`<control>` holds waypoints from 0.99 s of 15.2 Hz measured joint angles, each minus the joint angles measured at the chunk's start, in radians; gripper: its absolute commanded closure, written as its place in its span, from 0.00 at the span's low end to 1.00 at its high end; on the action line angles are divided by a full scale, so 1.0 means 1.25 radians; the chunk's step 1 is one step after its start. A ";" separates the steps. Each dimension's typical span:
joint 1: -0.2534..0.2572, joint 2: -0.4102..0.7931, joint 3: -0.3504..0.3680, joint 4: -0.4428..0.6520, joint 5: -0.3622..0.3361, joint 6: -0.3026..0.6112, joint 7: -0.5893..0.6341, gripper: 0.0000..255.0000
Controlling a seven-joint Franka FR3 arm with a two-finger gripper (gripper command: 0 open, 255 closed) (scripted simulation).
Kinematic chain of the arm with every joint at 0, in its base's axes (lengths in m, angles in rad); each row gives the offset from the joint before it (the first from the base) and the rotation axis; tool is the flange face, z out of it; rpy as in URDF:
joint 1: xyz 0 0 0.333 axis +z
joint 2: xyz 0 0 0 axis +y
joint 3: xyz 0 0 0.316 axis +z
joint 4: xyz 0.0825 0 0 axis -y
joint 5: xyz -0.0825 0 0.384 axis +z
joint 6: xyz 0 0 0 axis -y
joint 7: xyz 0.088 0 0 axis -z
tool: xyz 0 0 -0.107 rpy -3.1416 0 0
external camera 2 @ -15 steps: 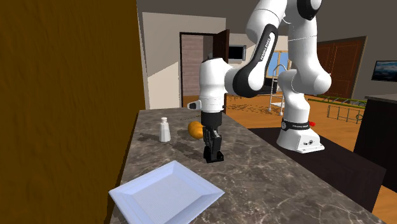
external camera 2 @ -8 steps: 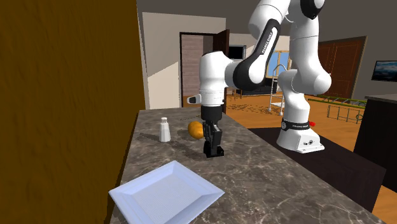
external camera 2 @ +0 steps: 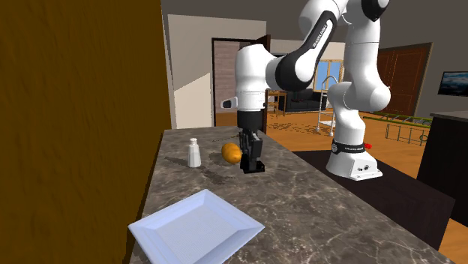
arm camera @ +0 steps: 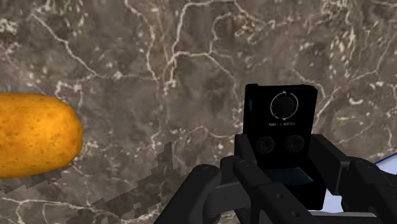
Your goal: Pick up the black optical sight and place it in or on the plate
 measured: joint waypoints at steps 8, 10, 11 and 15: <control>0.008 0.013 0.007 0.087 -0.017 -0.073 0.034 1.00; 0.019 0.068 0.012 0.159 -0.037 -0.088 0.063 1.00; 0.025 0.092 0.015 0.187 -0.046 -0.091 0.077 1.00; 0.051 0.197 0.016 0.331 -0.081 -0.130 0.123 1.00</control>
